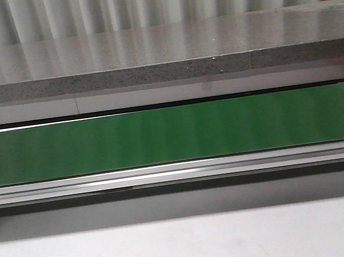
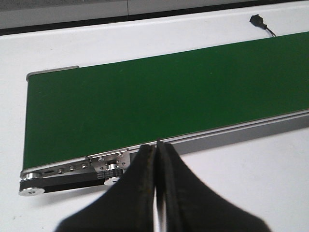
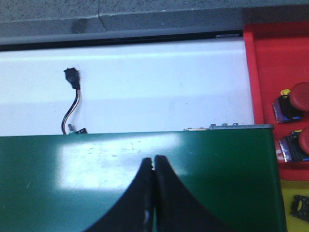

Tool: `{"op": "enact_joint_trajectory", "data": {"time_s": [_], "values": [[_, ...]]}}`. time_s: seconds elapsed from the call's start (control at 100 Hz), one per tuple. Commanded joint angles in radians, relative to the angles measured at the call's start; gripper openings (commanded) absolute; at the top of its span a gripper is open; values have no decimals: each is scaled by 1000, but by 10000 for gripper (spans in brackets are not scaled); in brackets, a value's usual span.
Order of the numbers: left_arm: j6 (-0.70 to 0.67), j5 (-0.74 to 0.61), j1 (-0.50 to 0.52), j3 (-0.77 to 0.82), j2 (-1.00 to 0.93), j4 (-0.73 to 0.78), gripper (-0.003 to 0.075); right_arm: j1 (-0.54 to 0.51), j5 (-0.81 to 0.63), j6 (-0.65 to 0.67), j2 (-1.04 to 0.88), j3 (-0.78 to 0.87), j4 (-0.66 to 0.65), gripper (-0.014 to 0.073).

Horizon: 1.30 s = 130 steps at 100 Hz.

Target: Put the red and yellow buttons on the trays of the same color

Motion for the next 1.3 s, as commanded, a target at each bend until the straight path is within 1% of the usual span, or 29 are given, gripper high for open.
{"op": "enact_joint_trajectory", "data": {"time_s": [0.0, 0.35, 0.67, 0.85, 1.02, 1.19, 1.29], "values": [[1, -59, -9, -26, 2, -25, -20, 17, -76, -25, -97, 32, -6, -67], [1, -59, -9, -26, 2, -25, -20, 18, -183, -57, -428, 286, -6, -67], [1, -59, -9, -26, 2, -25, -20, 17, -225, -59, -685, 459, -42, -67], [1, -59, -9, -26, 2, -25, -20, 17, -263, -89, -787, 546, -53, -67], [1, -59, -9, -26, 2, -25, -20, 17, -275, -89, -872, 642, -53, -67], [1, -59, -9, -26, 2, -25, -20, 17, -327, -89, -954, 736, -53, -67], [1, -59, -9, -26, 2, -25, -20, 17, -335, -89, -999, 794, -53, -67]]}}
